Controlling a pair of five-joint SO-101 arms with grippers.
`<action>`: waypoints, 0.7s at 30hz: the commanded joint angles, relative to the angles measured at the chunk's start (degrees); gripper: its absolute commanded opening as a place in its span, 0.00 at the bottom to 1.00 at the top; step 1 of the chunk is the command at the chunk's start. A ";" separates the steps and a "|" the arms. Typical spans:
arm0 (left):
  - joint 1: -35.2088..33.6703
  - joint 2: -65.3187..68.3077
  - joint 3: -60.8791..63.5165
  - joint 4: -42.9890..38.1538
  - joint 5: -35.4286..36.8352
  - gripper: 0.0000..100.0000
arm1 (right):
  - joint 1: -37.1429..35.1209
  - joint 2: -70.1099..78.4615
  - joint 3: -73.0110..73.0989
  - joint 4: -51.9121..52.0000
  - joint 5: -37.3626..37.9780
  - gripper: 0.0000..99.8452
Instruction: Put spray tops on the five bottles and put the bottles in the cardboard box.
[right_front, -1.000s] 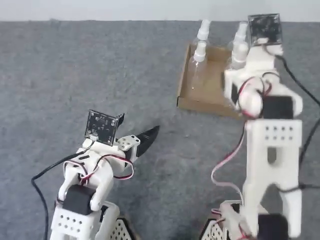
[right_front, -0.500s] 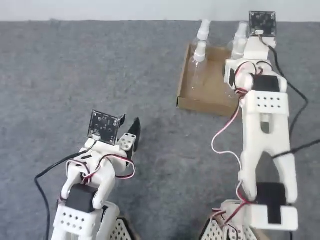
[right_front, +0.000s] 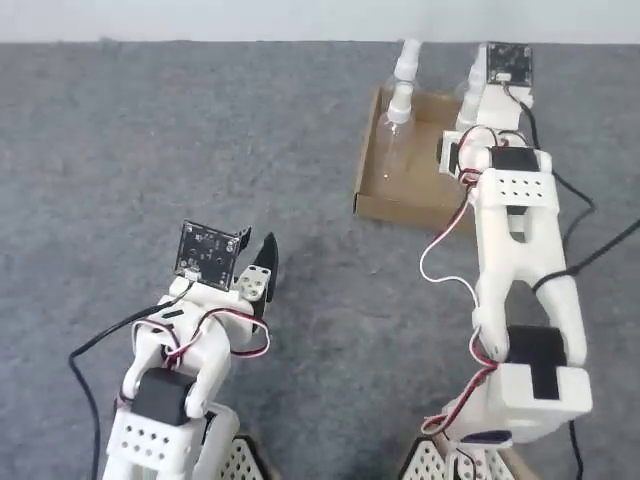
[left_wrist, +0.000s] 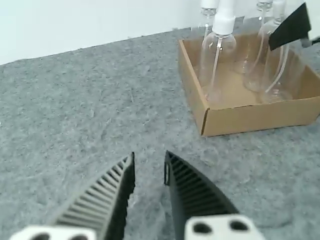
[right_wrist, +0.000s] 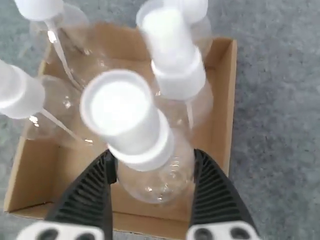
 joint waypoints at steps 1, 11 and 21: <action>-0.18 -0.97 -0.57 -1.58 -0.35 0.08 | 0.75 -0.57 -0.62 -2.15 -0.70 0.01; -0.18 -0.97 -0.48 -1.58 -0.35 0.08 | 0.75 -6.37 16.44 -19.38 -0.26 0.01; -0.18 -0.97 -0.48 -1.58 -0.35 0.08 | 0.31 -7.43 19.78 -20.70 -0.09 0.01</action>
